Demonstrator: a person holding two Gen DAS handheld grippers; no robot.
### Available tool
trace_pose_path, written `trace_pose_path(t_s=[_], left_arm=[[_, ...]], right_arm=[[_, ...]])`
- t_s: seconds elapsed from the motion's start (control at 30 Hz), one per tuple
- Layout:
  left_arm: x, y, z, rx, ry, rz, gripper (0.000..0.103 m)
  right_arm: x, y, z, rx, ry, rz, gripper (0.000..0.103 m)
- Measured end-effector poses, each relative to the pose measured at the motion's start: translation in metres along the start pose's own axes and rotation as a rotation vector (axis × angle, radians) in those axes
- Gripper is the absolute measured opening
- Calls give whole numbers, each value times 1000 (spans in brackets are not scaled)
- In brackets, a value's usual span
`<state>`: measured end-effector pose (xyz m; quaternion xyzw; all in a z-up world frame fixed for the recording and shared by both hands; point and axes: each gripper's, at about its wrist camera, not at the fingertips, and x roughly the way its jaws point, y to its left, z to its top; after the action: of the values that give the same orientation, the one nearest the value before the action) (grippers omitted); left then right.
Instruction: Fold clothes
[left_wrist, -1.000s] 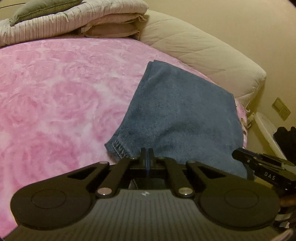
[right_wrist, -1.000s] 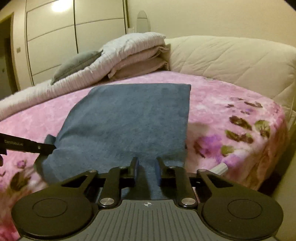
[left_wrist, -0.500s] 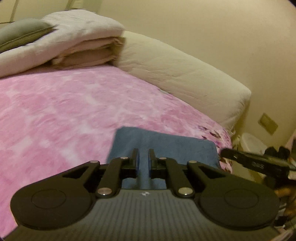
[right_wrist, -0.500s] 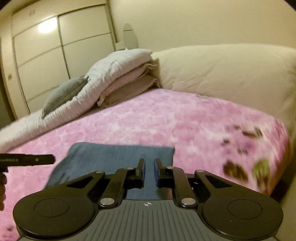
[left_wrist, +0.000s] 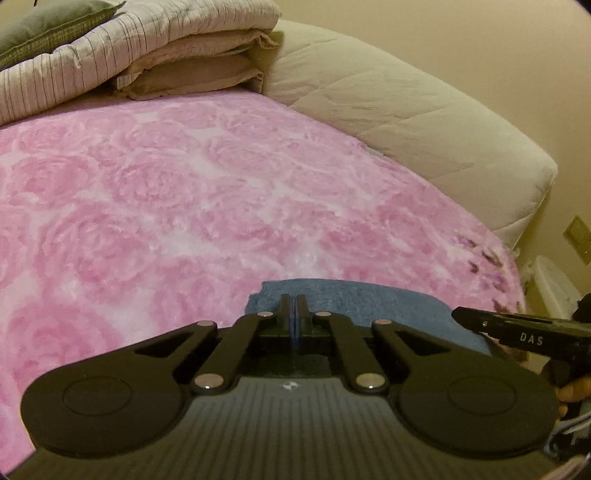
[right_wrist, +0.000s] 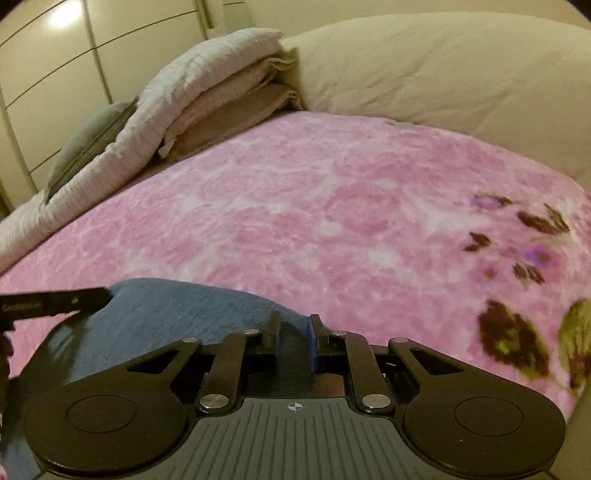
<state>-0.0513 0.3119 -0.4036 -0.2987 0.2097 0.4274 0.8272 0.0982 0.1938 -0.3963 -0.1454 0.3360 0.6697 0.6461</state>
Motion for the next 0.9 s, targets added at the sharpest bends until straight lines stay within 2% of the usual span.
trace_pose_path(t_s=[0.07,0.13,0.17,0.23,0.33,0.43,0.57,0.7,0.73,0.77,0.8,0.9], left_arm=[[-15,20,2,-79,-25,48,3],[-33,38,2,-161,-54,60,2],[-45,40,1,-160,-72,40,2],[-63,29,0,-92,-92,2,2],[-66,10,-4,-25,-59,-47,4],[-52,8,-11,-47,-1,-37,4],[-48,20,-29,-100,52,-19,7],[-55,36,-39,-199,58,-72,11],[-56,40,-40,-221,60,-93,10],[-56,41,-42,-224,63,-112,3],[-56,41,-43,-218,67,-131,0],[-59,39,-47,-177,47,-132,0]], right_arm=[[-17,-6,4,72,-8,-1,15],[-40,-6,7,88,-46,-30,15],[-50,-4,7,84,-66,-36,15],[-68,1,5,81,-94,-9,15],[-77,15,-3,76,-88,39,15],[-75,28,-15,36,-75,51,15],[-71,30,-32,20,-42,23,15],[-76,19,-41,69,-55,39,15],[-76,17,-42,84,-57,45,16],[-76,16,-42,89,-56,46,16],[-75,17,-42,85,-53,44,16],[-71,18,-45,71,-40,28,16]])
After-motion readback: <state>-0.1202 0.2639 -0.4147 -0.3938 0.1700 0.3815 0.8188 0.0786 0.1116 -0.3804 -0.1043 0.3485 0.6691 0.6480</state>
